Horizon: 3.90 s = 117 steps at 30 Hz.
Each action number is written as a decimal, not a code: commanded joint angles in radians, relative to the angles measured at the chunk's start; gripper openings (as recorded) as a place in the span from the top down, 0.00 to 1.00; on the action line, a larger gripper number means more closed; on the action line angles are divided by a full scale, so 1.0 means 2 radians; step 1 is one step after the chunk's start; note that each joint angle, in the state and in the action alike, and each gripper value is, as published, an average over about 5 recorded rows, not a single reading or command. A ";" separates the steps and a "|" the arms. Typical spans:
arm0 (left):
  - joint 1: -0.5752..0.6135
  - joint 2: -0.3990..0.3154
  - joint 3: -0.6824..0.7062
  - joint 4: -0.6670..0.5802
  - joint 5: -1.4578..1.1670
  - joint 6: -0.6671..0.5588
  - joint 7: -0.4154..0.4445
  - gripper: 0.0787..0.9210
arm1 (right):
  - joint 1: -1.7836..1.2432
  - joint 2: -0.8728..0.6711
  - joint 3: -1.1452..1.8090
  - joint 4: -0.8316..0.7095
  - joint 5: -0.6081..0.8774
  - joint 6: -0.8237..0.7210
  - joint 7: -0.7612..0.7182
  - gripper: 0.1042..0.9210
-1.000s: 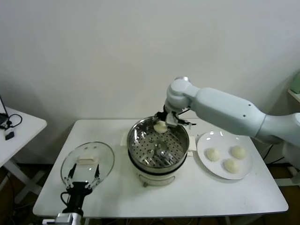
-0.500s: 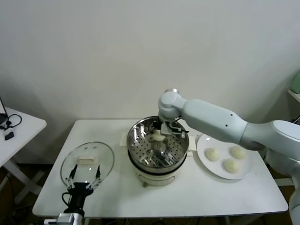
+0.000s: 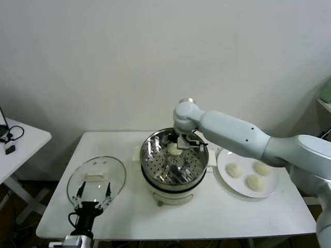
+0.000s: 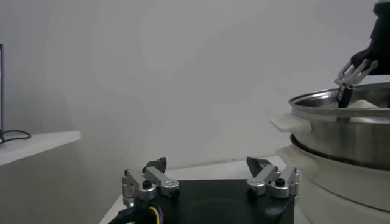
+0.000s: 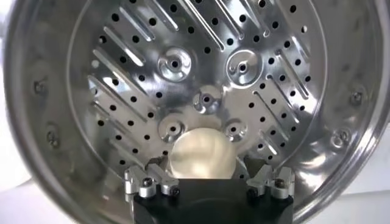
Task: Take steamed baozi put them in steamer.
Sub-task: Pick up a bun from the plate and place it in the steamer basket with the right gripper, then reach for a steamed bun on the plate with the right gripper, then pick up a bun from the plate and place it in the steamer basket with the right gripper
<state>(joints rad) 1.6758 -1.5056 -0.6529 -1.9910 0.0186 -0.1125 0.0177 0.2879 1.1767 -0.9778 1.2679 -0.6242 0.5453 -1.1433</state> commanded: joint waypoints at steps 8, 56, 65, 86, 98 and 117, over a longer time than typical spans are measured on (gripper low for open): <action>-0.001 0.000 0.001 -0.002 0.002 0.002 -0.001 0.12 | 0.097 -0.094 -0.039 0.066 0.202 -0.080 -0.030 0.12; 0.006 -0.004 0.003 -0.011 0.006 0.007 -0.003 0.12 | -0.144 -0.190 0.085 -0.181 0.286 -0.280 -0.006 0.12; 0.007 -0.003 0.003 -0.008 0.007 0.005 -0.003 0.12 | -0.154 -0.173 0.108 -0.200 0.262 -0.272 0.009 0.12; 0.009 -0.005 0.005 -0.007 0.008 0.004 -0.003 0.12 | -0.165 -0.149 0.130 -0.218 0.243 -0.270 0.006 0.17; 0.011 -0.006 0.004 -0.007 0.008 0.002 -0.004 0.12 | -0.148 -0.160 0.117 -0.207 0.273 -0.277 0.003 0.23; 0.015 -0.004 0.009 -0.020 0.010 0.003 -0.005 0.12 | 0.216 -0.145 -0.190 -0.169 0.617 -0.341 -0.002 0.24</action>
<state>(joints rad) 1.7050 -1.5161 -0.6378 -2.0287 0.0364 -0.1079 0.0085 0.4219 0.8546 -1.1088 0.9174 0.3262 -0.1028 -1.1459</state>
